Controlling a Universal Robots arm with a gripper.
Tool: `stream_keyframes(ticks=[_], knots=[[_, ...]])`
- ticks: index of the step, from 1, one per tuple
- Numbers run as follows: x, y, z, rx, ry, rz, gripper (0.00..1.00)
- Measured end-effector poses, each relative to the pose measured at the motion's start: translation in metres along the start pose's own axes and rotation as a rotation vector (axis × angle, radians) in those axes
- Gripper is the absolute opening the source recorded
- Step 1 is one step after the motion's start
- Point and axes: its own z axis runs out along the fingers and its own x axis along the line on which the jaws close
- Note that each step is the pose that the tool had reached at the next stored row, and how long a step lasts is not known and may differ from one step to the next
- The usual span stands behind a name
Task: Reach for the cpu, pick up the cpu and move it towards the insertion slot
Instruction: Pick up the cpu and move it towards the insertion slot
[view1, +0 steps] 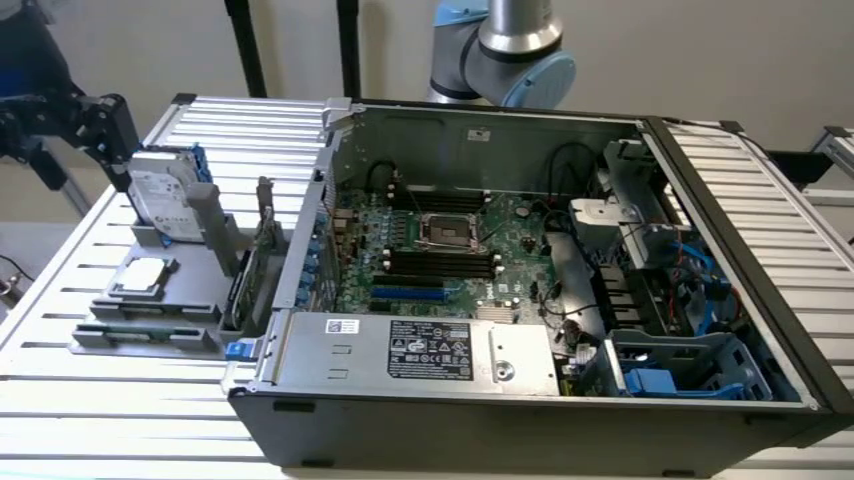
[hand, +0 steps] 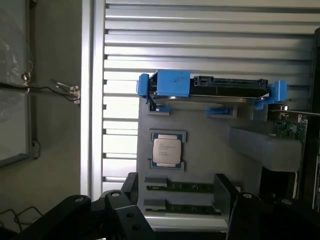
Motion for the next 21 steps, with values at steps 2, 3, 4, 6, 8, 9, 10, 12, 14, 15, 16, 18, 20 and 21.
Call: stream_keyframes(ticks=[2,3,4,6,8,9,10,12,14,15,16,18,20,21], knots=[[0.0,-0.0001,0.0036,0.0,0.0,0.0,0.71],[0.0,-0.0002,0.0055,0.0,0.0,0.0,0.71],[0.0,-0.0003,0.0072,0.0,0.0001,0.0,0.71],[0.0,-0.0008,0.0109,0.0,0.0,0.0,0.71],[0.001,-0.0014,0.0145,0.0,0.0001,0.0,0.71],[0.001,-0.0017,0.0163,0.0,0.0001,0.0,0.71],[0.002,-0.0021,0.0182,0.0,0.0,0.0,0.71],[0.003,-0.0027,0.0217,0.0,0.0001,0.0,0.71],[0.004,-0.0033,0.0253,0.0,0.0001,0.0,0.71],[0.004,-0.0037,0.0271,0.0,0.0001,0.0,0.71],[0.004,-0.004,0.0289,0.0,0.0,0.0,0.71],[0.005,-0.0046,0.0326,0.0,0.0001,0.0,0.71],[0.006,-0.0051,0.0362,0.0,0.0001,0.0,0.71],[0.006,-0.0054,0.038,0.0,0.0,0.0,0.71]])
